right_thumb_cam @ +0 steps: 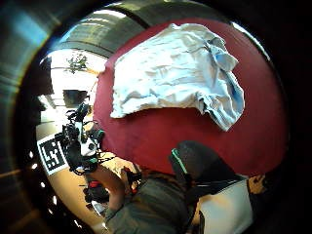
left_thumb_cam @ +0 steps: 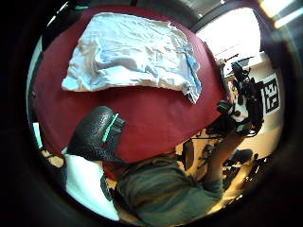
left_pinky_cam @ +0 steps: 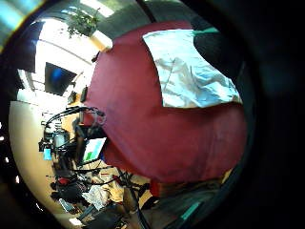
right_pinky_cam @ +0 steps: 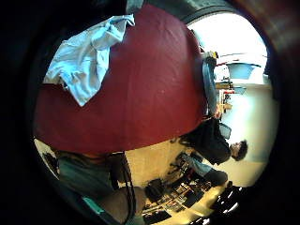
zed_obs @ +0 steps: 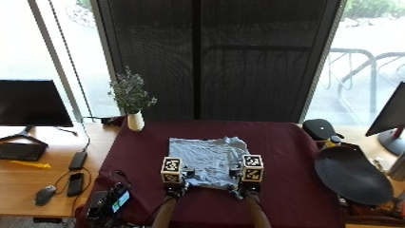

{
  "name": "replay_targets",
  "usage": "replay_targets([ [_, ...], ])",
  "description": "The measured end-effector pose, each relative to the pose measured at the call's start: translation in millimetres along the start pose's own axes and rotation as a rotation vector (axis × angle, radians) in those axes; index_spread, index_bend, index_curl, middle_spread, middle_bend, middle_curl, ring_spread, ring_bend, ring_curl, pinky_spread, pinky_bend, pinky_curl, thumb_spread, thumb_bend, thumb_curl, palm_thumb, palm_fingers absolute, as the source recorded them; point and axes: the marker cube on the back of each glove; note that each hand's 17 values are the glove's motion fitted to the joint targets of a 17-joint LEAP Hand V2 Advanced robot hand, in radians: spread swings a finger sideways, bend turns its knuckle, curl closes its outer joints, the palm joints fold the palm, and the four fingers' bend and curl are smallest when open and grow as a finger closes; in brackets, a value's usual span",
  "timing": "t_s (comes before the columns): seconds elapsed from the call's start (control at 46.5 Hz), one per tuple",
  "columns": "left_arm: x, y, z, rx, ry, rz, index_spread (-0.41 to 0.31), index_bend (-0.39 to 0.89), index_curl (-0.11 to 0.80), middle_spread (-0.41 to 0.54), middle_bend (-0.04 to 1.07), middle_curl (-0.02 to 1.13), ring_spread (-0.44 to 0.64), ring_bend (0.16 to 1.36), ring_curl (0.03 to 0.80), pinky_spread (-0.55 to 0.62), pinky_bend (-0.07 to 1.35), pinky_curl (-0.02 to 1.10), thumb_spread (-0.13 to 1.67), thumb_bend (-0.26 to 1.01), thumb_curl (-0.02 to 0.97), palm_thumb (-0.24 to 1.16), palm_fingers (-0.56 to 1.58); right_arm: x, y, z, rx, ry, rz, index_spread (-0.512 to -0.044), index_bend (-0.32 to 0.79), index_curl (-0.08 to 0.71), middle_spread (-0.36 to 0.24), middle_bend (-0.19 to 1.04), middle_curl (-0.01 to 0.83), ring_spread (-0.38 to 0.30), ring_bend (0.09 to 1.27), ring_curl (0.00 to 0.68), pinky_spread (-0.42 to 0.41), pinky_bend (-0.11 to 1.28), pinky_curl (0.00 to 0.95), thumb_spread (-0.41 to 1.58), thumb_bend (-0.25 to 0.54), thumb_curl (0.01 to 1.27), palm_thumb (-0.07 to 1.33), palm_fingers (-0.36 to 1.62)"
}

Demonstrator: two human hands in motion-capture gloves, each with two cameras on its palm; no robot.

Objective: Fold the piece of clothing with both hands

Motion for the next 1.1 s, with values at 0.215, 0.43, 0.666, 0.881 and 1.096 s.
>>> replay_targets([
  [0.215, 10.1, 20.5, 41.4, -0.350, 0.098, 0.066, -0.094, 0.11, 0.266, -0.052, 0.19, 0.41, 0.05, 0.56, 0.354, 0.24, 0.41, 0.35, 1.06, -0.02, 0.322, 0.46, 0.44, 1.9, -25.3, 49.5, -0.077, -0.007, -0.006, -0.353, 0.13, 0.267, 0.057, 0.17, 0.245, 0.169, 0.33, 0.277, 0.261, 0.72, 0.369, 1.07, -0.022, 0.32, 0.58, 0.04],
  [0.43, 4.2, 22.6, 62.5, -0.420, 0.020, 0.038, -0.071, 0.12, 0.266, -0.009, 0.18, 0.41, 0.09, 0.57, 0.354, 0.24, 0.47, 0.37, 1.06, -0.02, 0.330, 0.49, 0.38, -16.9, -20.2, 50.1, -0.012, -0.052, -0.062, -0.344, 0.14, 0.264, 0.060, 0.18, 0.260, 0.161, 0.32, 0.279, 0.221, 0.75, 0.373, 1.05, -0.022, 0.33, 0.60, 0.03],
  [0.666, -2.9, -8.1, 74.9, -0.031, -0.019, 0.043, -0.145, 0.26, 0.337, -0.096, 0.21, 0.41, 0.00, 0.53, 0.330, 0.16, 0.40, 0.35, 1.14, -0.01, 0.320, 0.52, 0.63, -26.5, -28.8, 65.1, 0.059, -0.116, -0.101, -0.334, 0.32, 0.328, -0.031, 0.22, 0.295, 0.000, 0.38, 0.287, 0.092, 0.55, 0.305, 1.12, 0.063, 0.37, 0.80, 0.47],
  [0.881, -6.9, -27.9, 106.9, 0.153, -0.036, 0.054, -0.236, 0.31, 0.397, -0.220, 0.25, 0.42, -0.18, 0.51, 0.331, 0.05, 0.24, 0.33, 1.19, 0.02, 0.334, 0.63, 0.97, -16.8, -39.8, 77.0, 0.170, -0.082, -0.084, -0.310, 0.31, 0.375, -0.115, 0.24, 0.342, -0.140, 0.41, 0.314, -0.012, 0.42, 0.284, 1.16, 0.112, 0.41, 0.95, 0.83],
  [1.096, -11.4, 20.1, 82.3, -0.087, -0.013, 0.099, -0.286, 0.24, 0.420, -0.301, 0.35, 0.48, -0.31, 0.53, 0.372, -0.05, 0.15, 0.33, 1.17, -0.01, 0.345, 0.67, 1.17, -5.5, -4.0, 55.4, -0.073, -0.064, -0.167, -0.289, 0.14, 0.376, -0.160, 0.22, 0.378, -0.231, 0.50, 0.377, -0.162, 0.45, 0.335, 1.08, 0.095, 0.46, 1.04, 1.16],
])
